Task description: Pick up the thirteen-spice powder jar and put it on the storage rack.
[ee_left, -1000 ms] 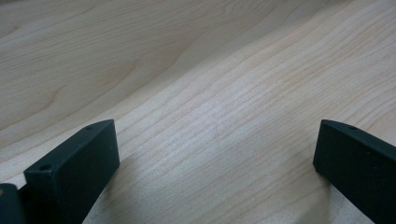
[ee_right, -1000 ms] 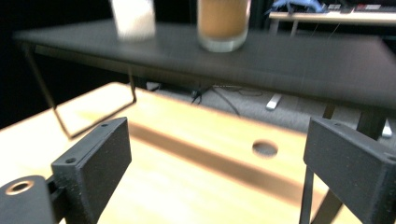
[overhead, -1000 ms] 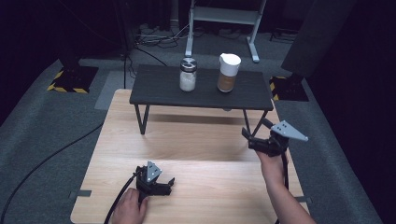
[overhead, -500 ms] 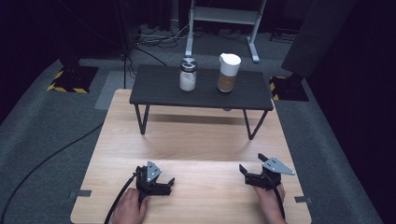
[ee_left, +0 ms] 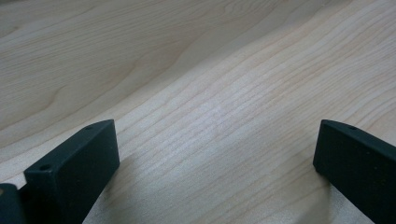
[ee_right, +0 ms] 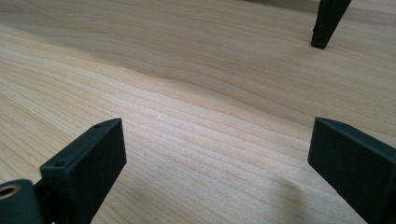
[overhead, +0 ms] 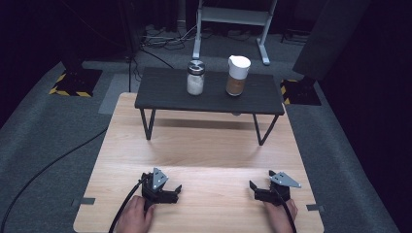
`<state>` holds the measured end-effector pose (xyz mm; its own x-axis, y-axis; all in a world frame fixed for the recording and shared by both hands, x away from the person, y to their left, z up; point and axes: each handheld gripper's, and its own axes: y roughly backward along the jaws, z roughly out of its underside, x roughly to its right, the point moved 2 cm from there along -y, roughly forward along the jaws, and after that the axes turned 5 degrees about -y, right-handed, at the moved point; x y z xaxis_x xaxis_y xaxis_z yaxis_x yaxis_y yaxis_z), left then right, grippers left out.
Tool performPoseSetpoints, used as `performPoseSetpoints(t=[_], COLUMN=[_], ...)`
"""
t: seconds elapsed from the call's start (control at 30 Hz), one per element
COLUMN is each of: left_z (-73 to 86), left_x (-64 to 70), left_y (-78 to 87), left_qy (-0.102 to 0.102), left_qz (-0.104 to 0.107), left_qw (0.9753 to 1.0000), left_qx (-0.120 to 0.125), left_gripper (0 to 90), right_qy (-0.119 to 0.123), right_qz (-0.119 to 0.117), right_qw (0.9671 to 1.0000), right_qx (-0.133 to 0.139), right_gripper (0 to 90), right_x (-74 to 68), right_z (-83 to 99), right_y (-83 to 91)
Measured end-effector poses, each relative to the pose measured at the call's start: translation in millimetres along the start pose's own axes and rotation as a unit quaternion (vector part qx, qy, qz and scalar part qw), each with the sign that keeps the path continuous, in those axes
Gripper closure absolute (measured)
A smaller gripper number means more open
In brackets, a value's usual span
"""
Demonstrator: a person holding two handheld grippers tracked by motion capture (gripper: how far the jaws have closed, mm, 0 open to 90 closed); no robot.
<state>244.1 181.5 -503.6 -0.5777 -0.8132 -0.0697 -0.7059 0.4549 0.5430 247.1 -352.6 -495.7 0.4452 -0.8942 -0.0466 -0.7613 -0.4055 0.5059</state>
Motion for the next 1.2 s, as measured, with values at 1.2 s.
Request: performPoseSetpoints(t=[1.2], left_z=[0.0], left_x=[0.1], left_y=[0.0], left_qy=[0.000], left_qz=[0.000], left_qw=[1.0000], left_qx=[0.000], left_gripper=[0.3], right_qy=[0.001], right_qz=[-0.005], right_qw=[0.9996], right_qx=[-0.029], right_gripper=[5.0], right_x=[1.6], right_z=[-4.9], right_y=[-9.1])
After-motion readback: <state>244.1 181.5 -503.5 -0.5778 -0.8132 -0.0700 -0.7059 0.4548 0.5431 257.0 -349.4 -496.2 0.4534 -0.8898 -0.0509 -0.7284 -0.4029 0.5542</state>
